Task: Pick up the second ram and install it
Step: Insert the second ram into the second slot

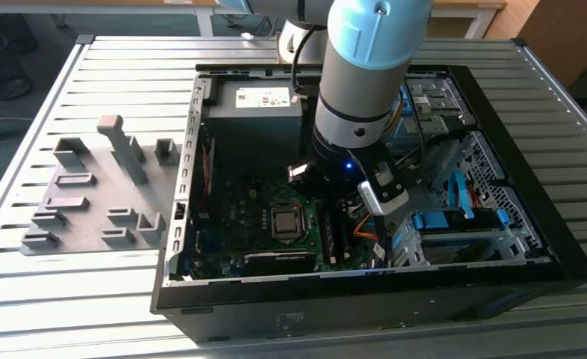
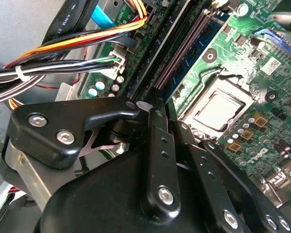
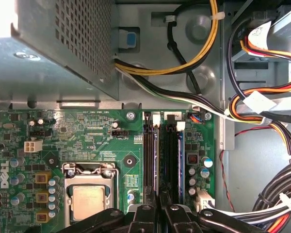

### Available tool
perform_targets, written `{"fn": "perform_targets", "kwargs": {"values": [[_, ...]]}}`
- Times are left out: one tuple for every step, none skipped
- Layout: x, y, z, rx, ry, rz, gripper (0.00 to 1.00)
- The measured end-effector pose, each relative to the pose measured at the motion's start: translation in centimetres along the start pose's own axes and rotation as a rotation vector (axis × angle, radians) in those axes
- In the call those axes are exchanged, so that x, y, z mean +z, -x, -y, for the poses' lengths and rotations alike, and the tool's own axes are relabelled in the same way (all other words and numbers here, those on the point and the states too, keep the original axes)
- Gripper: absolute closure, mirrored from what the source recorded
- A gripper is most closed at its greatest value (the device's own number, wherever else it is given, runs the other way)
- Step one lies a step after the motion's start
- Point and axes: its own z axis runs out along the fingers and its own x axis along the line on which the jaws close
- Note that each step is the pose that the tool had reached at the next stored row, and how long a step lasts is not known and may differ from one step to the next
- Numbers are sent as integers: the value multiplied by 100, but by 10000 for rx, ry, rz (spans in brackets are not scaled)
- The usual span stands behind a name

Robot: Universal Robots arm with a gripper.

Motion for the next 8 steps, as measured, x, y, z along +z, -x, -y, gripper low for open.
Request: {"fn": "perform_targets", "kwargs": {"values": [[0,0,0,0,0,0,86],[0,0,0,-2,-1,-1,86],[0,0,0,-6,0,-1,86],[0,0,0,-11,-1,-1,86],[0,0,0,-16,0,-1,86],[0,0,0,-22,-1,-1,86],[0,0,0,-28,-1,-1,86],[0,0,0,-33,-2,-1,86]]}}
